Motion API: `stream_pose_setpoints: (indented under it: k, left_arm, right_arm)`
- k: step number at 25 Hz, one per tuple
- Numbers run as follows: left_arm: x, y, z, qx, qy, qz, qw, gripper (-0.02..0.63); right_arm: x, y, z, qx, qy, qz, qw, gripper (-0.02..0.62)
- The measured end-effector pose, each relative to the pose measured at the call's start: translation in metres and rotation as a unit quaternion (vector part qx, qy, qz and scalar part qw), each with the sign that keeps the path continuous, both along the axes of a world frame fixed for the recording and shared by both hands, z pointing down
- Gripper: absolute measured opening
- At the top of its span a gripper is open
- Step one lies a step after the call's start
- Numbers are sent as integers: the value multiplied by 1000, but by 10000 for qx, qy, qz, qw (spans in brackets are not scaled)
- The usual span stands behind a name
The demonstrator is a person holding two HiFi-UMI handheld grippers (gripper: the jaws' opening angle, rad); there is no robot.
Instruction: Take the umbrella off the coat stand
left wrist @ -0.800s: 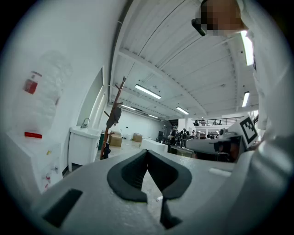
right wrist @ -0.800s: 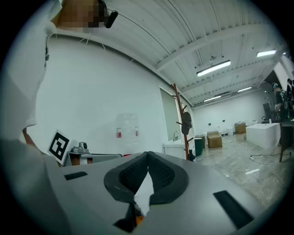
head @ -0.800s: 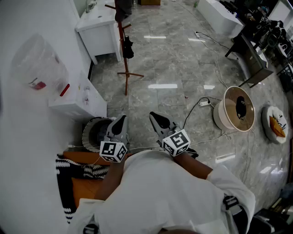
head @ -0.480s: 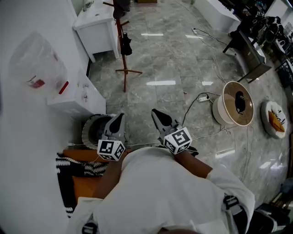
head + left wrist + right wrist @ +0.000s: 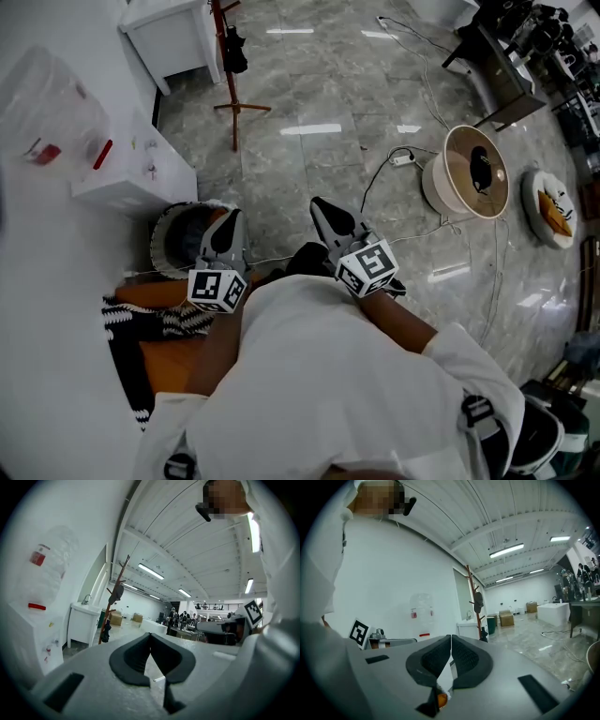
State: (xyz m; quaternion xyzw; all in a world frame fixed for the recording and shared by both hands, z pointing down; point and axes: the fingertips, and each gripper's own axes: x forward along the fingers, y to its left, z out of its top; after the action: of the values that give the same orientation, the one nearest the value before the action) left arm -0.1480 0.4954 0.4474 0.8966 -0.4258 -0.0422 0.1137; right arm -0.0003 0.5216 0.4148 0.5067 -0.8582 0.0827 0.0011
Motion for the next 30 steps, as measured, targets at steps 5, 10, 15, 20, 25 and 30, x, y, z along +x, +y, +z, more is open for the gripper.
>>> stream_pose_setpoints:
  k: [5, 10, 15, 20, 25, 30]
  left_arm:
    - [5, -7, 6, -51, 98, -38, 9999, 9]
    - [14, -22, 14, -137, -17, -45, 9999, 9]
    - [29, -51, 20, -271, -104, -35, 9996, 9]
    - [55, -105, 27, -340, -199, -8, 9992, 9]
    - [78, -166, 29, -503, -228, -368, 9978, 9]
    - [109, -217, 18, -564, -350, -619, 9959, 9]
  right_arm:
    - [18, -1, 12, -200, -4, 264, 9995, 15]
    - [21, -21, 20, -267, -160, 174, 9994, 15]
    - [34, -61, 31, -373, -213, 127, 9990, 15]
    - [52, -118, 42, -440, -334, -50, 9985, 15]
    - [84, -185, 36, -451, -357, -355, 9977, 15]
    - [118, -245, 15, -353, -419, -574, 9968, 15]
